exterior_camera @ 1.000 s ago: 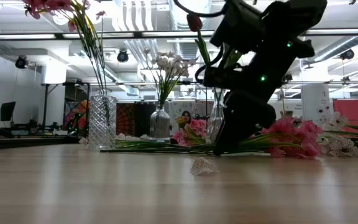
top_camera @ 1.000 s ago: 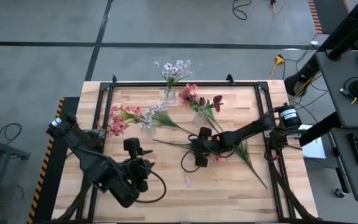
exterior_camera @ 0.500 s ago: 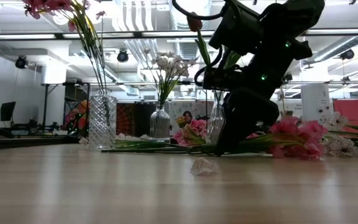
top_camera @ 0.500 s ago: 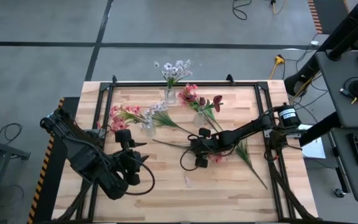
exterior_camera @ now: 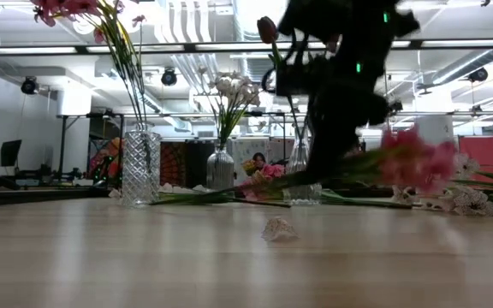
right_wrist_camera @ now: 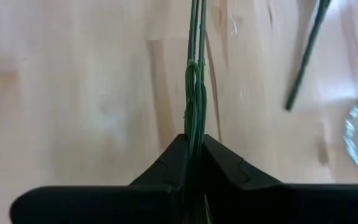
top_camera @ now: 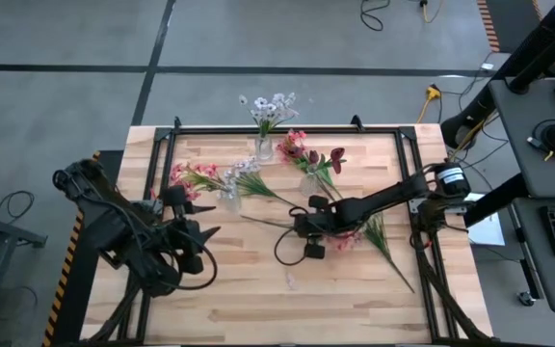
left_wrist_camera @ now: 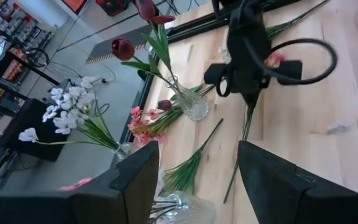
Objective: Sort flowers into vase by color
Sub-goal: Put the left pink flower into the bottom left transparent vase
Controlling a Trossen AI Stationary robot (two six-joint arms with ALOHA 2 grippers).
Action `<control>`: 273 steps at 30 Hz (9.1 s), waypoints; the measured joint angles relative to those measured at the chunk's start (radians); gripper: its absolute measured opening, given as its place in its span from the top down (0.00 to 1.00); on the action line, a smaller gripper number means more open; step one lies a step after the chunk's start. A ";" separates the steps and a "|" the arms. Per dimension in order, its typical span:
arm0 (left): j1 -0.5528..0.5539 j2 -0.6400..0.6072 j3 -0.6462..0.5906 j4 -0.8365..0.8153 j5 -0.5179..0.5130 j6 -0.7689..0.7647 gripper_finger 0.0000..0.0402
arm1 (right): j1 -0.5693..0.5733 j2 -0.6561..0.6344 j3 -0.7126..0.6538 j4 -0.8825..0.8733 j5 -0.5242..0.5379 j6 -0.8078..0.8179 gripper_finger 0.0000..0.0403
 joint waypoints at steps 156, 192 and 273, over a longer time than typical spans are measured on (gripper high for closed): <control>-0.041 -0.255 -0.001 -0.068 -0.101 -0.041 0.50 | -0.086 0.320 1.216 -0.147 0.445 -2.959 0.93; -0.042 -0.254 -0.001 -0.050 -0.101 -0.041 0.50 | -0.101 0.320 1.150 -0.144 0.447 -2.972 0.93; -0.041 -0.254 -0.001 -0.029 -0.076 -0.035 0.50 | -0.106 0.320 1.145 -0.002 0.317 -2.675 0.68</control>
